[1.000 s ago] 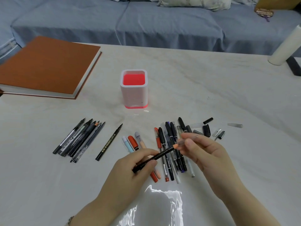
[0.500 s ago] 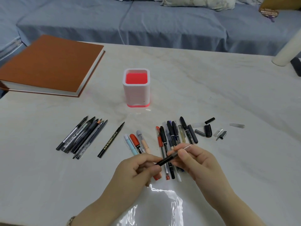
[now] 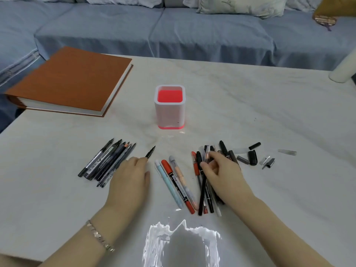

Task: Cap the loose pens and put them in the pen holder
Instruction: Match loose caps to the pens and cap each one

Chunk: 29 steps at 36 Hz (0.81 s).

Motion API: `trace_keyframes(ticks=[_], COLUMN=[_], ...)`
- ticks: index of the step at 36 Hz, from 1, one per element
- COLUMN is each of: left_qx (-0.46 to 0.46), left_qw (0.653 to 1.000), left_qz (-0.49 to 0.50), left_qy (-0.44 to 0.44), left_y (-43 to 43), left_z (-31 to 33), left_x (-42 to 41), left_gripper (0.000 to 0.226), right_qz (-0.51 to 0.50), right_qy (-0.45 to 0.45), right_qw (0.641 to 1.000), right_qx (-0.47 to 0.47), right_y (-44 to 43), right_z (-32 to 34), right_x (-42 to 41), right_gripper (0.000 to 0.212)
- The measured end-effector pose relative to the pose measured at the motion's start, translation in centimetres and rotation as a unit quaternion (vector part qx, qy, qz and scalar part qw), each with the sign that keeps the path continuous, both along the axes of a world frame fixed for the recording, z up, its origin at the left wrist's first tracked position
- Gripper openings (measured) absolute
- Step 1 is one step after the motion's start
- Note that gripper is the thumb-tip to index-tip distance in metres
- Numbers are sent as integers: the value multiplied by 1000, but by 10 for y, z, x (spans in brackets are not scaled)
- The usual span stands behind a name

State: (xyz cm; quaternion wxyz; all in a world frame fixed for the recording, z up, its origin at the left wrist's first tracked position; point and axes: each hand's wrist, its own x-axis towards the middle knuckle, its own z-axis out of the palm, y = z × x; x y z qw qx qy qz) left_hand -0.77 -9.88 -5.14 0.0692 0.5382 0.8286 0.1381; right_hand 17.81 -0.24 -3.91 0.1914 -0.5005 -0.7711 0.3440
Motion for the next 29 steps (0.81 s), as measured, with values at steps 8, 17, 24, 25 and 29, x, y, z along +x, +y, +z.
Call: trace_keyframes(ticks=[8, 17, 24, 25, 29], left_qx=[-21, 32, 72, 70, 70], left_qw=[999, 989, 974, 973, 960], left_qz=[30, 63, -10, -15, -29], left_qy=[28, -130, -213, -221, -270], left_y=[7, 11, 12, 13, 14], left_z=[-13, 6, 20, 22, 30], left_x=[-8, 7, 29, 31, 40], left_gripper=[12, 15, 10, 10, 14], right_qz=[-52, -63, -71, -74, -105], right_qy=[-43, -219, -235, -233, -153], right_qw=[997, 969, 966, 966, 977], right_qx=[46, 97, 83, 84, 103], right_y=[21, 91, 110, 109, 94], right_z=[-9, -16, -25, -27, -24], right_x=[23, 80, 84, 85, 85], right_gripper=[29, 45, 29, 28, 22])
